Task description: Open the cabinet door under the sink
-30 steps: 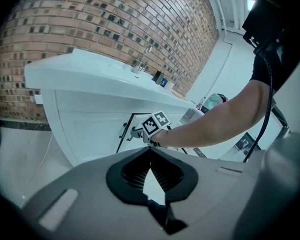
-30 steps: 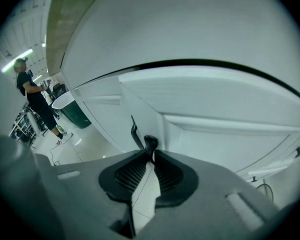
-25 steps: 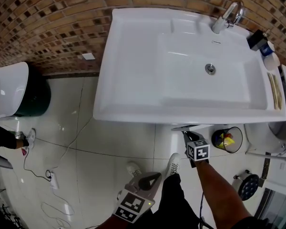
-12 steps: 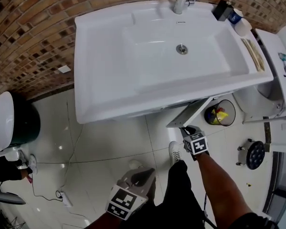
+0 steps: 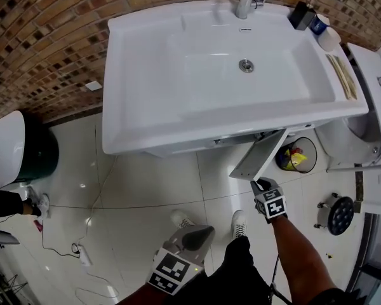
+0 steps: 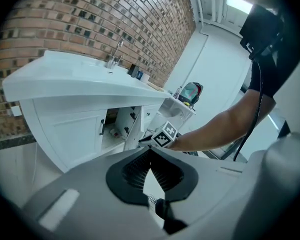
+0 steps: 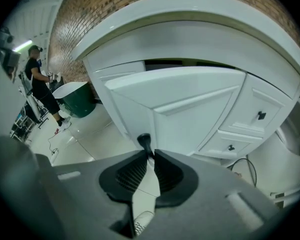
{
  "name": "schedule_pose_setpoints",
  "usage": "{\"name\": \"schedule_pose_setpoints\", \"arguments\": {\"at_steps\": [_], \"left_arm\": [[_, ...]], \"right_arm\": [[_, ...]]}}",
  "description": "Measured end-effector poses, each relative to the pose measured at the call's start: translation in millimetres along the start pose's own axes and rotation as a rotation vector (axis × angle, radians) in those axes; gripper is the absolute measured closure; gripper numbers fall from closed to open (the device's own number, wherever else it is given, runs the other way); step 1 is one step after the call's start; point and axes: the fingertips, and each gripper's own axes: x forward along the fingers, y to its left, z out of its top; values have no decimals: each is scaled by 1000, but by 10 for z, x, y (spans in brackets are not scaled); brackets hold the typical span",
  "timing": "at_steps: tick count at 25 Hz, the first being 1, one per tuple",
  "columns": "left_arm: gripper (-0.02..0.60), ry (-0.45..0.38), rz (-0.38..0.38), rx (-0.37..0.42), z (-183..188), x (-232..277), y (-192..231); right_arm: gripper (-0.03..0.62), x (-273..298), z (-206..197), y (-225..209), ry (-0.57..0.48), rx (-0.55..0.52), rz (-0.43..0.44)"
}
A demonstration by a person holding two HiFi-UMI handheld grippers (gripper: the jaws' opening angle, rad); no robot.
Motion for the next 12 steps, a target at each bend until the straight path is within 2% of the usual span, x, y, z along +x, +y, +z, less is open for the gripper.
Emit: {"name": "schedule_pose_setpoints", "arguments": {"at_steps": [12], "left_arm": [[565, -23, 29, -23, 101, 428, -479]], "right_arm": [[562, -370, -546, -427, 73, -101, 34]]}}
